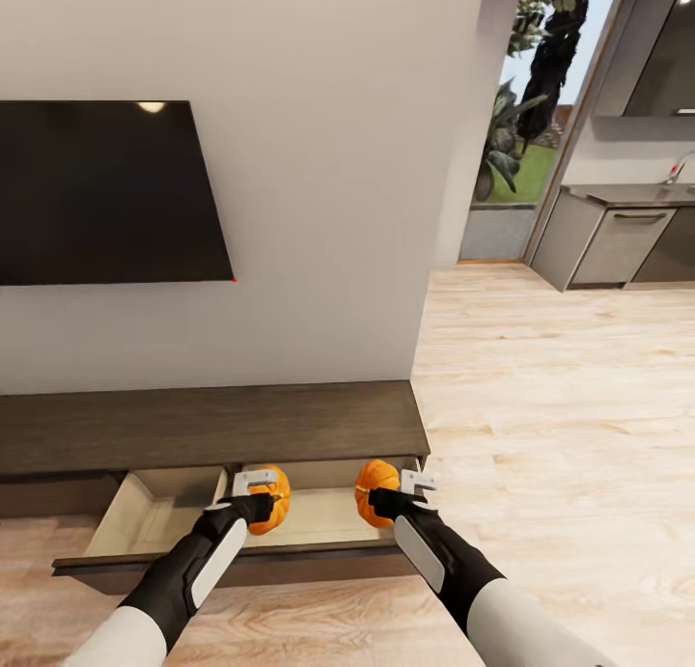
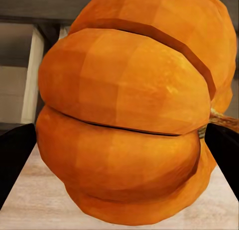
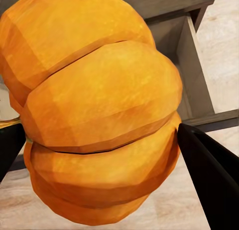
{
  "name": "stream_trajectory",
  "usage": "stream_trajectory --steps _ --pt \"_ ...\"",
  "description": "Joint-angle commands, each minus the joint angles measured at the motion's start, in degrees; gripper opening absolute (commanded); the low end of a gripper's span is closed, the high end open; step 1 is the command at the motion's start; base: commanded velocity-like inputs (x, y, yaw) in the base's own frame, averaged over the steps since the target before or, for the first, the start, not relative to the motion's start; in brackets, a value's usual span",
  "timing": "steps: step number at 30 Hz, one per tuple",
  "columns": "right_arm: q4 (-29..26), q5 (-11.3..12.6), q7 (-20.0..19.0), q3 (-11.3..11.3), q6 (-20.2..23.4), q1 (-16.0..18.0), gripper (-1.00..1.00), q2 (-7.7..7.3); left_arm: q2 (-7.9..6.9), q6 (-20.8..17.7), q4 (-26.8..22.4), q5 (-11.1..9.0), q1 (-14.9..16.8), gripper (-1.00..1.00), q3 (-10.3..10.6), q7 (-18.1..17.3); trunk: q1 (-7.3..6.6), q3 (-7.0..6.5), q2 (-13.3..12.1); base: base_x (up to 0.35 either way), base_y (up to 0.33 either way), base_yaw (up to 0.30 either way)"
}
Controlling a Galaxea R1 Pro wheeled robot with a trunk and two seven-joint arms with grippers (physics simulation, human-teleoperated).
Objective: Place each of the two pumpkins and all three candles from the living room inside a cabinet in the living room (use any cabinet), then make sure every cabinet is closed, and position the cauldron so it is next to a table in the living room.
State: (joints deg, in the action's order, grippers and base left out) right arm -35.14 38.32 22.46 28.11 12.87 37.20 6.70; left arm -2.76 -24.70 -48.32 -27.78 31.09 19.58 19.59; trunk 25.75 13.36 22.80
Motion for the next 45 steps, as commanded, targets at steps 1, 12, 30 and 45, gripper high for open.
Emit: stream_trajectory --steps 1,12,30,45 --pt "-0.1 0.35 0.48 0.28 0.04 0.06 -1.0 -0.03 0.02 0.02 -0.04 -0.58 0.04 -1.0 0.32 0.69 0.03 0.12 0.12 0.0 0.059 0.0" --pt "-0.02 0.35 0.48 0.28 -0.39 0.06 -1.0 -0.03 -0.04 0.11 0.17 -0.55 0.02 -1.0 0.36 0.13 0.03 0.12 0.12 0.0 0.118 0.0" --pt "0.33 0.7 2.3 0.28 5.26 3.52 -1.0 2.37 0.04 0.09 0.33 -0.52 0.02 -1.0 0.79 -0.16 0.03 0.12 0.12 0.048 0.035 0.0" --pt "0.69 0.7 2.59 0.9 6.72 3.67 -1.0 2.79 0.41 0.06 0.33 -0.55 0.02 -1.0 0.95 -0.22 0.03 0.12 0.12 0.122 0.0 0.0"
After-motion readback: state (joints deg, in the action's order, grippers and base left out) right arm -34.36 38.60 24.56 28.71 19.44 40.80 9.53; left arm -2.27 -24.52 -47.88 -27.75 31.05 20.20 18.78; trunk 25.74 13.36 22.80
